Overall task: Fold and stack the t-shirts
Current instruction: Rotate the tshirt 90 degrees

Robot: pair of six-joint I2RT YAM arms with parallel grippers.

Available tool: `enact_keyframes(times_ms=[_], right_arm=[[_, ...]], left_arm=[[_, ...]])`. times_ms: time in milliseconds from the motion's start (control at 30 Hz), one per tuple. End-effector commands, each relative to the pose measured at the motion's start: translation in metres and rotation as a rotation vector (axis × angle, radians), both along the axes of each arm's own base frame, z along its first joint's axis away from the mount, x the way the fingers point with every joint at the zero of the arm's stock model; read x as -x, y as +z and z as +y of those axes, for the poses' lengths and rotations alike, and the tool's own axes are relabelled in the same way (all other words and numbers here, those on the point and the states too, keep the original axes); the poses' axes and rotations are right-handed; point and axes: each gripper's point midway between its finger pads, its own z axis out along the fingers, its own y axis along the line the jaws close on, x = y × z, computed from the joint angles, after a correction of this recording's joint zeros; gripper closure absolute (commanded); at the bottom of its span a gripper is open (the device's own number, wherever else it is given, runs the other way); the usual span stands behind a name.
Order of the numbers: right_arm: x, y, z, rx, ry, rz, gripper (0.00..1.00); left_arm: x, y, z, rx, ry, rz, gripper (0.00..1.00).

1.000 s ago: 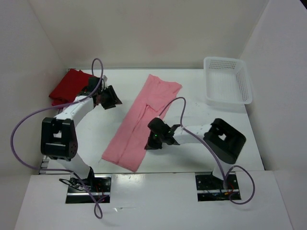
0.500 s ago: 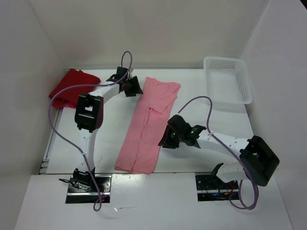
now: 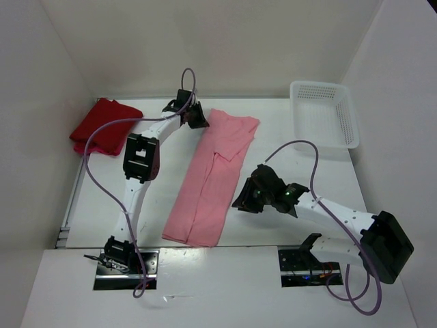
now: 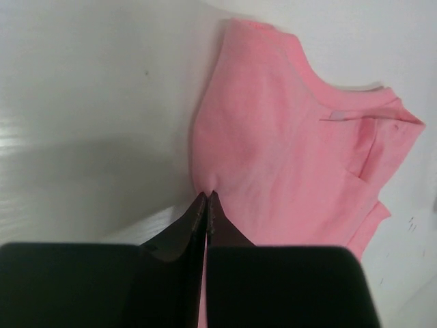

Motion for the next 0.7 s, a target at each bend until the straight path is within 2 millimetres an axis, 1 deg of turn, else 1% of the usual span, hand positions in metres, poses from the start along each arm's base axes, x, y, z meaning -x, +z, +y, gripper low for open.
enact_keyframes(times_ms=[0, 33, 67, 100, 133, 167, 200, 233, 267, 300, 333, 367, 400, 433, 467, 533, 567, 600, 633, 667], right_arm=[[0.0, -0.001, -0.007, -0.012, -0.021, 0.008, 0.62], [-0.003, -0.002, -0.01, -0.008, -0.029, 0.004, 0.62], [-0.002, -0.001, -0.009, -0.013, -0.023, 0.008, 0.61], [-0.005, -0.001, -0.012, -0.009, -0.027, 0.003, 0.61], [-0.005, -0.002, -0.012, -0.005, -0.021, -0.002, 0.61], [-0.007, -0.004, -0.014, 0.002, -0.03, 0.006, 0.61], [-0.007, -0.005, -0.014, 0.005, -0.023, 0.001, 0.61], [-0.005, -0.008, -0.014, 0.011, -0.01, 0.01, 0.61], [-0.005, -0.008, -0.014, 0.011, -0.01, 0.01, 0.6], [-0.007, -0.008, -0.012, 0.013, -0.01, 0.013, 0.6], [-0.006, -0.011, -0.013, 0.025, -0.002, 0.016, 0.6], [-0.008, -0.01, -0.012, 0.018, -0.002, 0.007, 0.59], [-0.006, -0.012, -0.011, 0.018, 0.005, 0.02, 0.57], [-0.008, -0.012, -0.01, 0.024, 0.012, 0.019, 0.57], [-0.01, -0.011, -0.008, 0.026, 0.019, 0.012, 0.56], [-0.013, -0.014, -0.006, 0.039, 0.03, 0.015, 0.56], [-0.016, -0.012, -0.003, 0.036, 0.03, 0.011, 0.56], [-0.016, -0.014, -0.004, 0.042, 0.03, 0.018, 0.56], [-0.018, -0.013, -0.002, 0.034, 0.03, 0.009, 0.56], [-0.014, -0.017, 0.0, 0.024, 0.044, 0.024, 0.56]], left_arm=[[-0.019, 0.02, -0.008, 0.081, 0.028, -0.053, 1.0], [-0.021, 0.022, -0.008, 0.084, 0.027, -0.065, 1.0], [-0.025, 0.022, -0.001, 0.085, 0.053, -0.062, 1.0], [-0.03, 0.028, 0.009, 0.081, 0.075, -0.075, 1.0], [-0.035, 0.028, 0.018, 0.068, 0.103, -0.089, 1.0], [-0.042, 0.04, 0.039, 0.062, 0.142, -0.107, 1.0], [-0.042, 0.034, 0.054, 0.047, 0.173, -0.093, 1.0], [-0.044, 0.036, 0.067, 0.041, 0.199, -0.101, 1.0], [-0.047, 0.046, 0.084, 0.03, 0.237, -0.122, 1.0], [-0.05, 0.048, 0.109, 0.035, 0.283, -0.12, 1.0], [-0.048, 0.041, 0.118, 0.053, 0.295, -0.115, 0.99], [-0.046, 0.046, 0.12, 0.081, 0.274, -0.116, 0.93], [-0.046, 0.053, 0.123, 0.083, 0.261, -0.13, 0.81], [-0.041, 0.058, 0.122, 0.078, 0.24, -0.124, 0.66], [-0.034, 0.056, 0.121, 0.071, 0.223, -0.115, 0.44], [-0.019, 0.054, 0.122, 0.056, 0.208, -0.105, 0.32], [-0.01, 0.083, 0.127, 0.038, 0.218, -0.153, 0.27], [0.001, 0.085, 0.131, 0.024, 0.234, -0.152, 0.21], [0.031, 0.053, 0.139, -0.013, 0.262, -0.082, 0.2], [0.047, 0.084, 0.142, -0.003, 0.279, -0.123, 0.2]])
